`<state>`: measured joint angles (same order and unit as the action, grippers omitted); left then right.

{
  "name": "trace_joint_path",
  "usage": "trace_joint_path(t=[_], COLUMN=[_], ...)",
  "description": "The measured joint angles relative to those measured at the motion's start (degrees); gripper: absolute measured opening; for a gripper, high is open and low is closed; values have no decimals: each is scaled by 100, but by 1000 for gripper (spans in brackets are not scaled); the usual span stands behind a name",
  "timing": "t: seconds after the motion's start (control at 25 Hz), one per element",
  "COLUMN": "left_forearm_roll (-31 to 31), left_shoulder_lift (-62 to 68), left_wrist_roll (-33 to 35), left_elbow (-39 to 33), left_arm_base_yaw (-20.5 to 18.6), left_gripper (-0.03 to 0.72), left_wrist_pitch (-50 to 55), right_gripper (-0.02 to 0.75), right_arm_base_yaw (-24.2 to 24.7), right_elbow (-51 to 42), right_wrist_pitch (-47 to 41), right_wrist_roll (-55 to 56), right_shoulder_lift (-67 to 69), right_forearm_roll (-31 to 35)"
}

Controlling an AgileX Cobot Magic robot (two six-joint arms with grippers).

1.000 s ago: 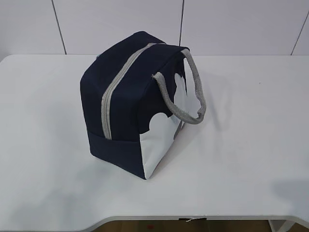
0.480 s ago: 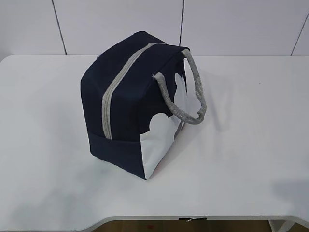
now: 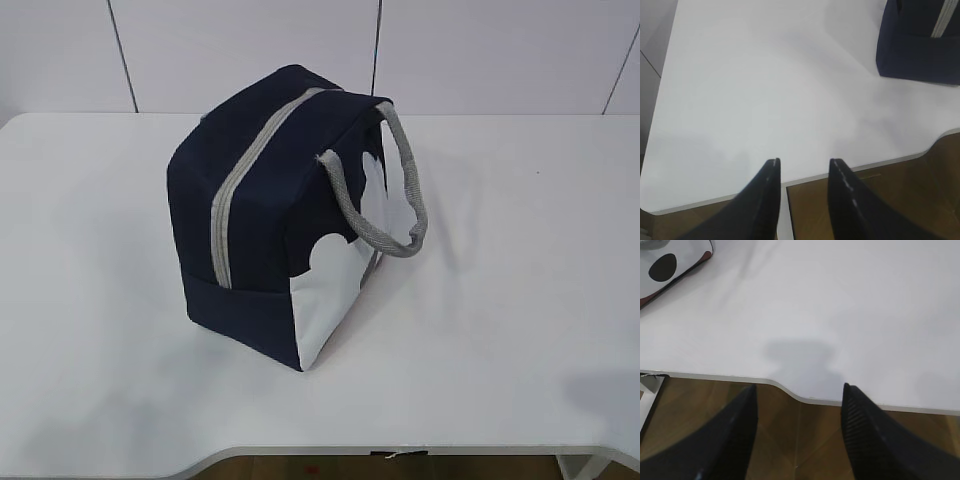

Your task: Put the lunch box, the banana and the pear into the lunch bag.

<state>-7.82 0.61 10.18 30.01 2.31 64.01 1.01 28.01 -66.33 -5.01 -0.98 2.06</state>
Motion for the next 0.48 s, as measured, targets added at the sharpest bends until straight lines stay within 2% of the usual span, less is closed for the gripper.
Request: trace_joint_path(t=[0.48], left_forearm_roll=[0], left_shoulder_lift=[0], left_wrist_roll=[0], left_elbow=[0], left_arm_base_yaw=[0], left_gripper=[245], left_wrist_pitch=[0], right_gripper=[438], right_arm_base_yaw=[0], right_elbow=[0], right_wrist_pitch=[0], right_wrist_roll=[0], right_shoulder_lift=[0], right_forearm_roll=[0])
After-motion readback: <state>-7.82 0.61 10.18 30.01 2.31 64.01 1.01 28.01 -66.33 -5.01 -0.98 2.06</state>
